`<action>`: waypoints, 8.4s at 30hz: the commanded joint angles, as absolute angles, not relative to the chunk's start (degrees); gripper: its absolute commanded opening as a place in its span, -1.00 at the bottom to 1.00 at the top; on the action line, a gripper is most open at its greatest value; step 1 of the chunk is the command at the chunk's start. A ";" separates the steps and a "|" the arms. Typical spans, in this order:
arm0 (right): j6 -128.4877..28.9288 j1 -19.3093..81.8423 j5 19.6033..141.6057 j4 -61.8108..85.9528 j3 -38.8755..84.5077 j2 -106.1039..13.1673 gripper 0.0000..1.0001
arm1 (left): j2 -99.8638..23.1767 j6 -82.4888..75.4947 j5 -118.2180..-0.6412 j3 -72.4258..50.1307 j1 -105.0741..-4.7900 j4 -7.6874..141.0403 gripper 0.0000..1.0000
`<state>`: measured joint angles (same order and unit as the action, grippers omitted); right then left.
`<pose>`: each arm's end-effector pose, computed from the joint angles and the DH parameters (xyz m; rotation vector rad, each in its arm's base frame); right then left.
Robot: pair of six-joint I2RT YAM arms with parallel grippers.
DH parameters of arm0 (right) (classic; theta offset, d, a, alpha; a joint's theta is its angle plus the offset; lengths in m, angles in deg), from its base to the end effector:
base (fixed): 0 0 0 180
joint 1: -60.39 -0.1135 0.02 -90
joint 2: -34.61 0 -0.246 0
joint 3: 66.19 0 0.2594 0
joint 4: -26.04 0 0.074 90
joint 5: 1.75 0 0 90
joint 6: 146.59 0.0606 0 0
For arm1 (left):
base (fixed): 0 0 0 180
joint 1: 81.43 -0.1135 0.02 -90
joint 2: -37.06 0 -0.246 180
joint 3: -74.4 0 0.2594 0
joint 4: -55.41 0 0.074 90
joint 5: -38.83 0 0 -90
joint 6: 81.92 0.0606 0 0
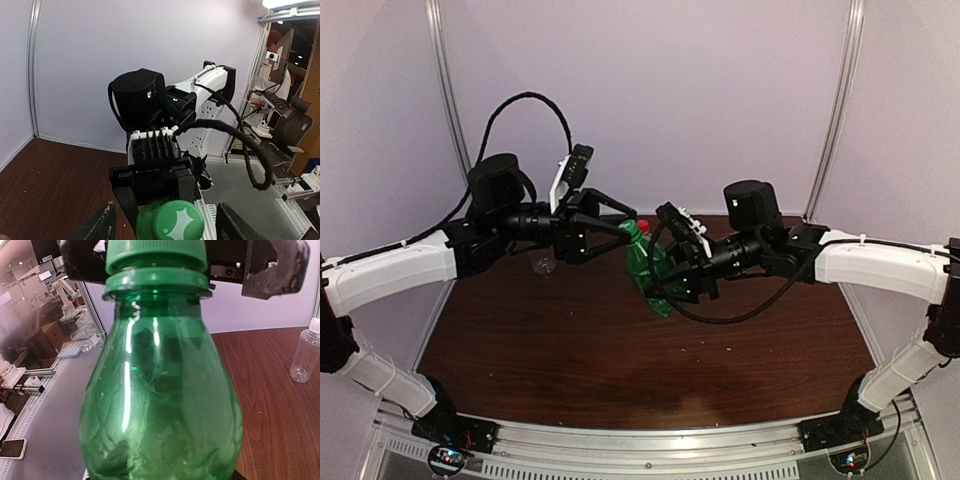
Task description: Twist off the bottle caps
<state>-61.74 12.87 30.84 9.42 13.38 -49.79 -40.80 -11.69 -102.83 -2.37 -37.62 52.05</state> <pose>0.2012 0.2954 0.2975 -1.4843 1.3939 1.4439 0.2118 -0.2691 0.3535 1.1097 1.3826 -1.5193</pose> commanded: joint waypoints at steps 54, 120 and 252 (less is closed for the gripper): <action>-63.61 11.74 67.96 16.00 9.50 -48.83 -0.15 | -41.57 -15.44 -67.62 -6.67 -34.26 59.50 0.15; -61.61 10.83 71.03 16.20 11.58 -49.00 -0.15 | -42.75 -21.10 -61.56 -11.13 -31.63 65.35 -0.44; -64.47 13.29 27.82 9.17 15.36 -51.01 -0.13 | -39.62 -10.12 -102.15 -4.54 -38.39 52.79 0.55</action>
<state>-64.21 13.15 38.23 10.03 12.30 -50.27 -40.06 -12.95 -94.00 -5.15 -37.99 57.49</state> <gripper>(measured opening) 0.444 0.776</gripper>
